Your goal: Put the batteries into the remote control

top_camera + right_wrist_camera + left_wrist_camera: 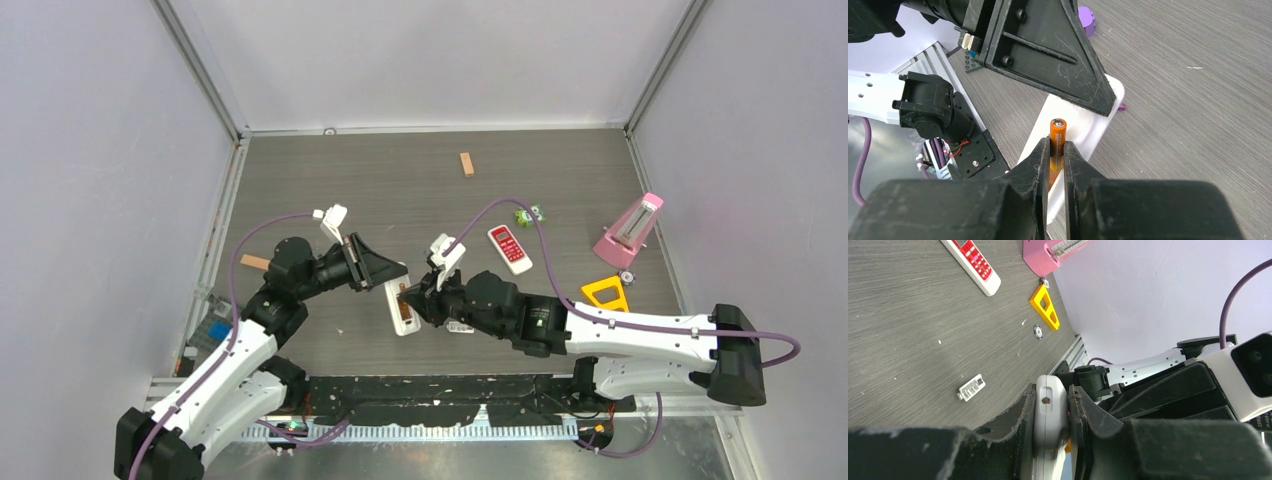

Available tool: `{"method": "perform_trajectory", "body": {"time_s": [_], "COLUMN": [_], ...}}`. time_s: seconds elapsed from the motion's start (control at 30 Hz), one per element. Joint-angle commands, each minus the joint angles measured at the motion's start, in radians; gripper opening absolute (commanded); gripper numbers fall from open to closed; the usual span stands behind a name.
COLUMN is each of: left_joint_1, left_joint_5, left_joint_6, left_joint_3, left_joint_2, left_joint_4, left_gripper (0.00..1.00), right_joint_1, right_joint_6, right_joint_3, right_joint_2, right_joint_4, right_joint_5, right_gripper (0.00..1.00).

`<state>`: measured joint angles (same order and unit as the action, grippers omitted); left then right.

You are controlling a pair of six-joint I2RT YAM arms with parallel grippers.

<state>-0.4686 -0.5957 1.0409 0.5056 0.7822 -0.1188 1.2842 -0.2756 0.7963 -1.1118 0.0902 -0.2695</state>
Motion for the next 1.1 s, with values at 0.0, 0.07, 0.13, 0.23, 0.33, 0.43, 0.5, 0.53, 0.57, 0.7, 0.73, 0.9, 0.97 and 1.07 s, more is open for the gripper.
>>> {"method": "perform_trajectory", "body": {"time_s": [0.0,0.07,0.13,0.23,0.33,0.43,0.5,0.53,0.57,0.7,0.73,0.9,0.97,1.07], "left_joint_1": [0.014,0.019,0.027,0.034,0.039,0.043,0.045,0.045,0.045,0.047,0.047,0.047,0.047,0.047], "left_joint_5": [-0.005,-0.003,-0.007,-0.013,-0.016,-0.028,-0.032,-0.032,-0.032,-0.042,-0.044,-0.056,-0.056,-0.056], "left_joint_6": [0.017,0.021,0.022,0.034,0.051,0.07,0.076,0.077,0.08,0.082,0.081,0.069,0.066,0.067], "left_joint_3": [0.018,0.016,0.019,0.017,0.014,0.011,0.009,0.008,0.007,0.002,0.003,0.003,0.003,0.004], "left_joint_2": [-0.023,-0.024,-0.022,-0.014,-0.008,0.0,0.002,0.004,0.007,0.016,0.017,0.022,0.025,0.03], "left_joint_4": [-0.05,-0.048,-0.038,-0.043,-0.055,-0.076,-0.082,-0.085,-0.09,-0.104,-0.106,-0.104,-0.1,-0.101], "left_gripper": [0.0,0.0,0.0,0.0,0.0,0.0,0.0,0.0,0.0,0.0,0.0,0.0,0.0,0.0], "right_joint_1": [0.01,0.011,0.013,0.017,0.02,0.029,0.033,0.034,0.035,0.037,0.038,0.039,0.04,0.042], "right_joint_6": [-0.03,-0.034,-0.039,-0.049,-0.053,-0.051,-0.051,-0.052,-0.053,-0.06,-0.06,-0.05,-0.041,-0.029], "right_joint_3": [-0.008,-0.008,-0.013,-0.038,-0.044,-0.045,-0.045,-0.049,-0.05,-0.059,-0.061,-0.057,-0.058,-0.057], "right_joint_2": [0.001,0.0,-0.002,-0.004,-0.011,-0.026,-0.031,-0.033,-0.036,-0.045,-0.045,-0.04,-0.037,-0.048], "right_joint_4": [0.033,0.012,-0.003,0.003,0.004,0.007,0.011,0.02,0.026,0.072,0.077,0.09,0.094,0.085], "right_joint_5": [-0.034,-0.03,-0.033,-0.023,-0.032,-0.062,-0.093,-0.101,-0.115,-0.159,-0.166,-0.217,-0.226,-0.233], "right_gripper": [0.05,0.05,0.05,0.05,0.05,0.05,0.05,0.05,0.05,0.05,0.05,0.05,0.05,0.05]}}
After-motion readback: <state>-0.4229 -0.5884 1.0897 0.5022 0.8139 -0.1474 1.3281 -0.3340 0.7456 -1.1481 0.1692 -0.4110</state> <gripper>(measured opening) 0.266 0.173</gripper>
